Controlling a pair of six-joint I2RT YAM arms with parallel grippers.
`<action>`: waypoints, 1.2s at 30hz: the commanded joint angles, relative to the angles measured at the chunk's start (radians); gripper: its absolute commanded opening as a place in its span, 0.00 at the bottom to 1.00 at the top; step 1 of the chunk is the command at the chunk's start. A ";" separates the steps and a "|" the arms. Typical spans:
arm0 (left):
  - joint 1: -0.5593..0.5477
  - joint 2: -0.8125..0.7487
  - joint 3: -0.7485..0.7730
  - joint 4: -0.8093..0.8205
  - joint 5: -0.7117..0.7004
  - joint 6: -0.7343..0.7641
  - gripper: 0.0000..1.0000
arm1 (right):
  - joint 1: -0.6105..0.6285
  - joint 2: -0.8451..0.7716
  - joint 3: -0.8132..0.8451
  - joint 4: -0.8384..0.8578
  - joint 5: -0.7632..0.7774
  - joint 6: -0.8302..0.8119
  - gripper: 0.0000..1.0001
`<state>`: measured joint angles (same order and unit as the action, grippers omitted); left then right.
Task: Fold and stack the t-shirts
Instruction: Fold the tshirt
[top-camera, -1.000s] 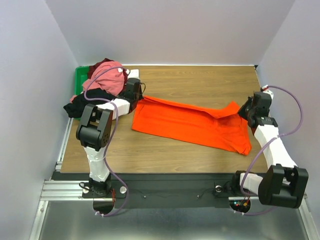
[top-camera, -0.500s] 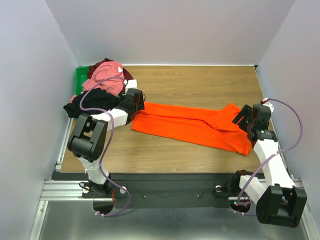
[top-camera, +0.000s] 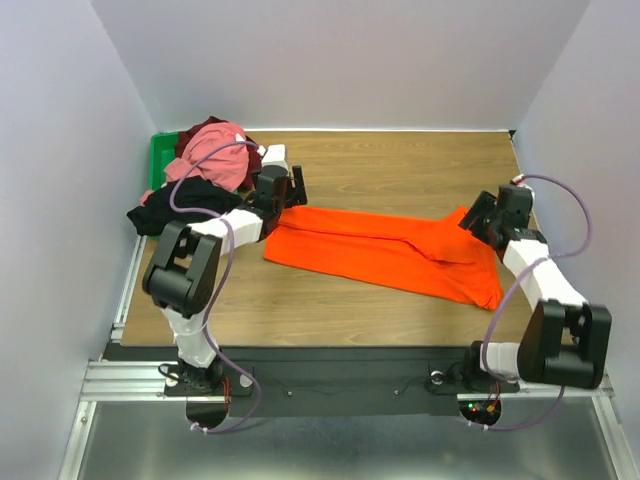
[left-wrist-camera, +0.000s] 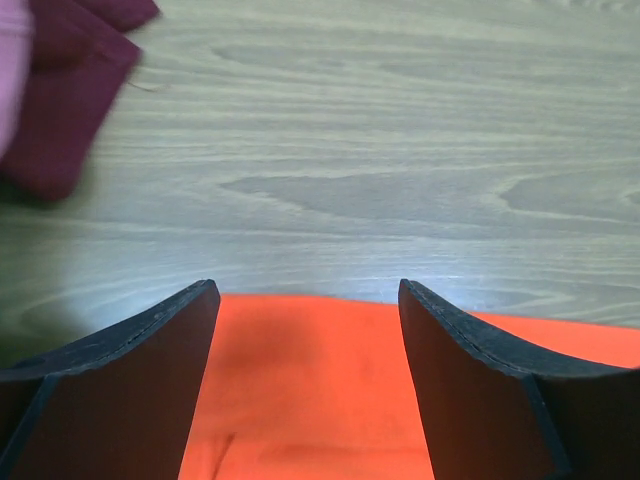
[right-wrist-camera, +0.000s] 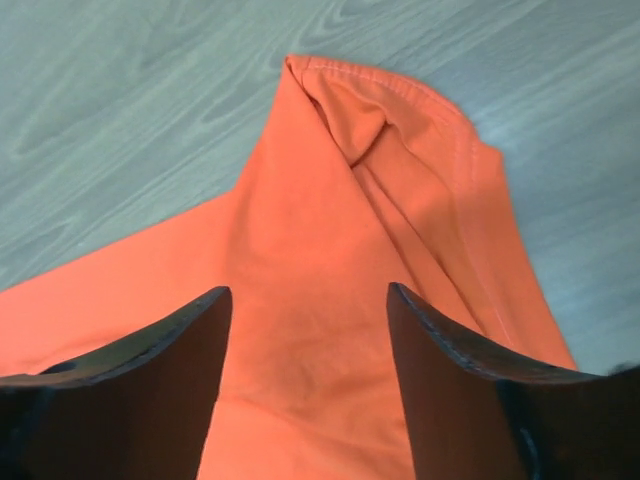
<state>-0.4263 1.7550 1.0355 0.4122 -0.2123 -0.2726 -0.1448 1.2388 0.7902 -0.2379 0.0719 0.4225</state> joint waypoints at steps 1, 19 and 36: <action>0.004 0.092 0.064 0.036 0.071 0.003 0.84 | -0.007 0.138 0.086 0.117 -0.029 -0.007 0.65; 0.087 0.218 0.032 0.155 0.283 -0.045 0.84 | -0.006 0.470 0.247 0.161 0.081 -0.019 0.54; 0.129 0.219 0.000 0.177 0.317 -0.054 0.84 | -0.007 0.511 0.215 0.158 0.062 0.001 0.35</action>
<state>-0.3111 1.9831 1.0554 0.5648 0.0906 -0.3210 -0.1448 1.7351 0.9943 -0.1184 0.1341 0.4225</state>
